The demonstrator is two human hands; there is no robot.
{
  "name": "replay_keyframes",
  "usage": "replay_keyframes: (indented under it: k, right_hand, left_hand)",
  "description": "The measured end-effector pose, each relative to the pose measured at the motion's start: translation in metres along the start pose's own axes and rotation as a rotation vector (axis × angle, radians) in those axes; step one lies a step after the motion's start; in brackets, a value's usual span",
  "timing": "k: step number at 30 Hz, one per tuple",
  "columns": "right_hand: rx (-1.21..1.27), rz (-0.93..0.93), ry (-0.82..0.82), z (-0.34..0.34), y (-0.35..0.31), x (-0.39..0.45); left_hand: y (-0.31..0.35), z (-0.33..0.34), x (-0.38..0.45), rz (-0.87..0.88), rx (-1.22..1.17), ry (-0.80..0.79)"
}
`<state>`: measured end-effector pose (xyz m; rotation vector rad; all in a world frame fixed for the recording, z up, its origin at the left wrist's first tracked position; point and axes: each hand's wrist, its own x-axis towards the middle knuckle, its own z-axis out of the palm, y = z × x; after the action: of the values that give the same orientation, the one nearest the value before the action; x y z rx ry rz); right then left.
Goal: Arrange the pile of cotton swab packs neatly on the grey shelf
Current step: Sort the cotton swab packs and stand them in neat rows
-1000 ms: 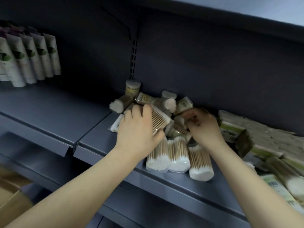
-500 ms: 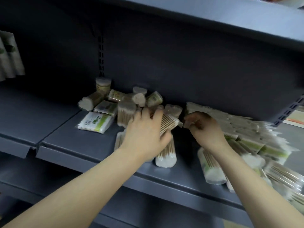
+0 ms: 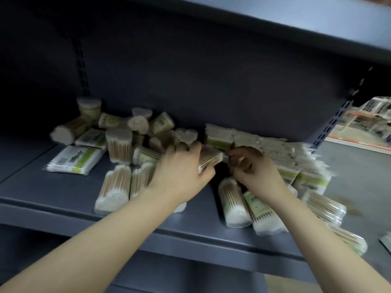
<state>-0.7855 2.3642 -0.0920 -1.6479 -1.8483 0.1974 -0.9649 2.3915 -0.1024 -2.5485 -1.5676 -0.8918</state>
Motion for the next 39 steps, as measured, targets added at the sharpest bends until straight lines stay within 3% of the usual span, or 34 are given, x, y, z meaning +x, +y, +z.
replay_keyframes:
  k: [13,23,27,39]
  right_hand:
    - [0.015,-0.084,-0.032,-0.012,0.017,0.008]
    - [-0.013,-0.165,0.008,-0.020,0.031,0.025]
    - [-0.055,-0.186,0.025,-0.022,0.035,0.031]
    - [-0.071,-0.160,-0.003,-0.028,0.019,0.040]
  left_hand:
    - [0.020,0.012,0.021,-0.026,-0.078,-0.025]
    - [0.019,0.010,0.034,-0.025,-0.371,-0.174]
    - [0.015,0.011,0.036,-0.004,-0.351,-0.204]
    - [0.008,0.014,0.043,-0.010,-0.081,0.080]
